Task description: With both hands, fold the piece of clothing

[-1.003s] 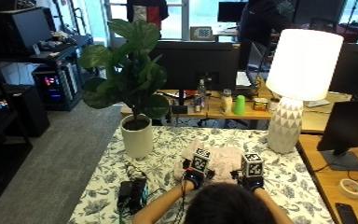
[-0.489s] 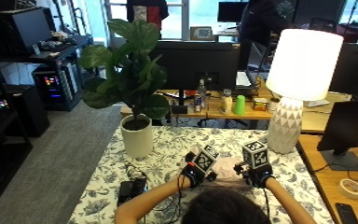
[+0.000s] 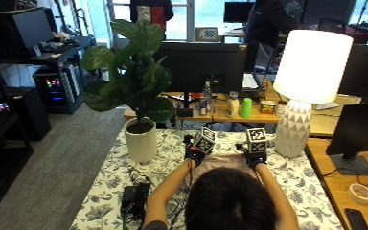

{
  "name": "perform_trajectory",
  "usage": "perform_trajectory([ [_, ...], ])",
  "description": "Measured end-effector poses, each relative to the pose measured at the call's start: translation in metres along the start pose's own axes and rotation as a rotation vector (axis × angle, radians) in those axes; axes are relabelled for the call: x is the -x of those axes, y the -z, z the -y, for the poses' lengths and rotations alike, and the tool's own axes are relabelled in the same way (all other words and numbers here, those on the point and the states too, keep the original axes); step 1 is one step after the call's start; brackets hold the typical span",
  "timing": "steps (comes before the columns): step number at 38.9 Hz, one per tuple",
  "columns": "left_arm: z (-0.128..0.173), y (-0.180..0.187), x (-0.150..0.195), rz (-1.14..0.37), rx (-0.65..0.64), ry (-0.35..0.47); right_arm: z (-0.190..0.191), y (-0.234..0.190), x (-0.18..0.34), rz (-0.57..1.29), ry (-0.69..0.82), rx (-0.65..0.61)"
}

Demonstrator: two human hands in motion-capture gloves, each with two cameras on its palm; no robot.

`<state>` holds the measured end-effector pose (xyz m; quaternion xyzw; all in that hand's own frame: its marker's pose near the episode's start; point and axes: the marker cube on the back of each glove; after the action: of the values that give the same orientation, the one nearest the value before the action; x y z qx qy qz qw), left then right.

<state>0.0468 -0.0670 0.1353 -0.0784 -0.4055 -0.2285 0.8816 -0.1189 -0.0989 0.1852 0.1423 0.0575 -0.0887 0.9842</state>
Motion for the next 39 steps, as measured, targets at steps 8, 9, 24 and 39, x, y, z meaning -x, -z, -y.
perform_trajectory([
  [8, 0.030, 0.007, -0.043, -0.466, -0.263, -0.321, -0.002, -0.020, -0.012, -0.054, -0.089, 0.053],
  [9, 0.030, 0.009, -0.043, -0.500, -0.286, -0.328, -0.006, -0.020, -0.013, -0.048, -0.092, 0.086],
  [24, -0.039, 0.010, -0.017, -0.642, -0.218, -0.456, -0.011, -0.067, -0.070, 0.051, -0.289, 0.119],
  [39, -0.087, -0.062, -0.093, -0.707, 0.291, -0.541, -0.131, -0.054, -0.026, 0.071, -0.517, 0.647],
])
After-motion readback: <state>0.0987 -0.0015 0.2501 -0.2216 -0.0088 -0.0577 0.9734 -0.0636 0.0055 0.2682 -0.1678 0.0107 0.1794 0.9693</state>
